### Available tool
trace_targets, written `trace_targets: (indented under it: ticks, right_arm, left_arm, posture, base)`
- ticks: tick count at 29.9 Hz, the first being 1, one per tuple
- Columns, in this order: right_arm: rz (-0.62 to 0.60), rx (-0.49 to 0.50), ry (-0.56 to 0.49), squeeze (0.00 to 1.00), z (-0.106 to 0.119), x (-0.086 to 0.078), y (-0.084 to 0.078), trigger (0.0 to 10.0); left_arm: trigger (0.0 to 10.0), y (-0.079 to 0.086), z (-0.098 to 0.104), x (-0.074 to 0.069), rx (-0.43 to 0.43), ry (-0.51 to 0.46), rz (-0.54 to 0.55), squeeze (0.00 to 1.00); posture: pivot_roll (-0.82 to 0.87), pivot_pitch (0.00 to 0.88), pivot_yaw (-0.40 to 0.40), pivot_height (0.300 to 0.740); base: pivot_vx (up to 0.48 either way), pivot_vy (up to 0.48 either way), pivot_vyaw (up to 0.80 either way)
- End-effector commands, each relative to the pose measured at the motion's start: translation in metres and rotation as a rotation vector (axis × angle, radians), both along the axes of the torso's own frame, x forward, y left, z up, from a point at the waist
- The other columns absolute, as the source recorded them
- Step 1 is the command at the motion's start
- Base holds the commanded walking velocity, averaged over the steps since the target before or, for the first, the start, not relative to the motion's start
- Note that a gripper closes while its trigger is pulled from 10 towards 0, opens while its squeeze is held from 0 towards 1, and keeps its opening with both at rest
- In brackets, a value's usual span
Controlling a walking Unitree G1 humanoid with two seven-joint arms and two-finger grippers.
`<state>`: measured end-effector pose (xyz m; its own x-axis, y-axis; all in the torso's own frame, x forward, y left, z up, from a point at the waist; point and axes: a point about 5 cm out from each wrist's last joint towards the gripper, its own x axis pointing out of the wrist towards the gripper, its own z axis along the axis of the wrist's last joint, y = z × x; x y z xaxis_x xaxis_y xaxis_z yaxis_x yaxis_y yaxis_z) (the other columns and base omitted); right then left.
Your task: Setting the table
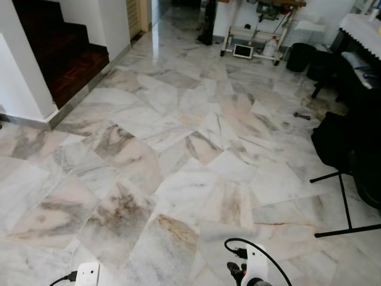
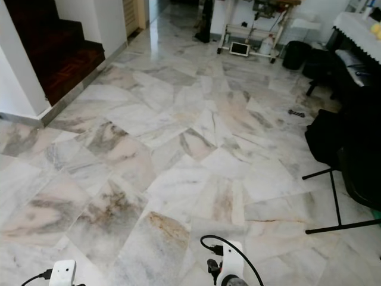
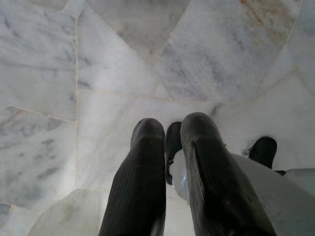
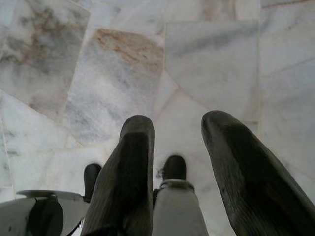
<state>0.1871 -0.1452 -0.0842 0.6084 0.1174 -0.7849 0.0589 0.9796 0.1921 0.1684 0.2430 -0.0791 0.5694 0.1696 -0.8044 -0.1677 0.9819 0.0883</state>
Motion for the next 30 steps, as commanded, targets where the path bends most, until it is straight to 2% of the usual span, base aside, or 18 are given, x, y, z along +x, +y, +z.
trace_targets:
  ticks: [1,6,11,17,21,25,26,30]
  right_arm:
    - [-0.018,-0.001,0.011,0.00,-0.001,-0.002,-0.005,10.0]
    - [-0.014,-0.003,0.010,0.00,-0.001,-0.002,-0.005,10.0]
    - [-0.038,-0.019,0.013,0.00,-0.001,-0.003,-0.010,10.0]
    - [-0.063,-0.022,0.012,0.00,-0.002,-0.006,-0.016,10.0]
    - [-0.090,-0.033,0.010,0.00,-0.003,-0.008,-0.026,10.0]
    - [-0.101,-0.056,0.007,0.00,-0.002,-0.011,-0.039,10.0]
    - [-0.099,-0.070,0.005,0.00,-0.002,-0.012,-0.045,10.0]
    - [-0.096,-0.093,0.004,0.00,-0.001,-0.014,-0.056,10.0]
  left_arm:
    - [10.0,-0.003,-0.001,-0.001,-0.022,0.006,0.003,0.00]
    - [10.0,-0.002,-0.001,-0.001,-0.021,0.007,-0.002,0.00]
    - [10.0,0.006,0.003,0.004,0.004,0.005,-0.031,0.00]
    - [10.0,0.007,0.007,0.012,0.015,-0.004,-0.056,0.00]
    - [10.0,-0.001,0.009,0.020,0.008,-0.017,-0.079,0.00]
    - [10.0,-0.017,0.008,0.026,-0.017,-0.025,-0.105,0.00]
    - [10.0,-0.025,0.007,0.028,-0.032,-0.026,-0.120,0.00]
    - [10.0,-0.039,0.004,0.028,-0.052,-0.023,-0.147,0.00]
  posture:
    - [0.20,0.000,-0.119,0.740]
    - [0.21,0.000,-0.113,0.740]
    - [0.22,0.000,-0.077,0.740]
    - [0.19,0.000,-0.063,0.740]
    - [0.17,0.000,-0.068,0.740]
    - [0.14,0.000,-0.086,0.740]
    - [0.12,0.000,-0.099,0.740]
    - [0.10,0.000,-0.094,0.740]
  base:
    - [0.000,0.000,0.00]
    - [0.000,0.000,0.00]
    - [0.000,0.000,0.00]
    - [0.000,0.000,0.00]
    - [0.000,0.000,0.00]
    - [0.000,0.000,0.00]
    - [0.000,0.000,0.00]
    - [0.000,0.000,0.00]
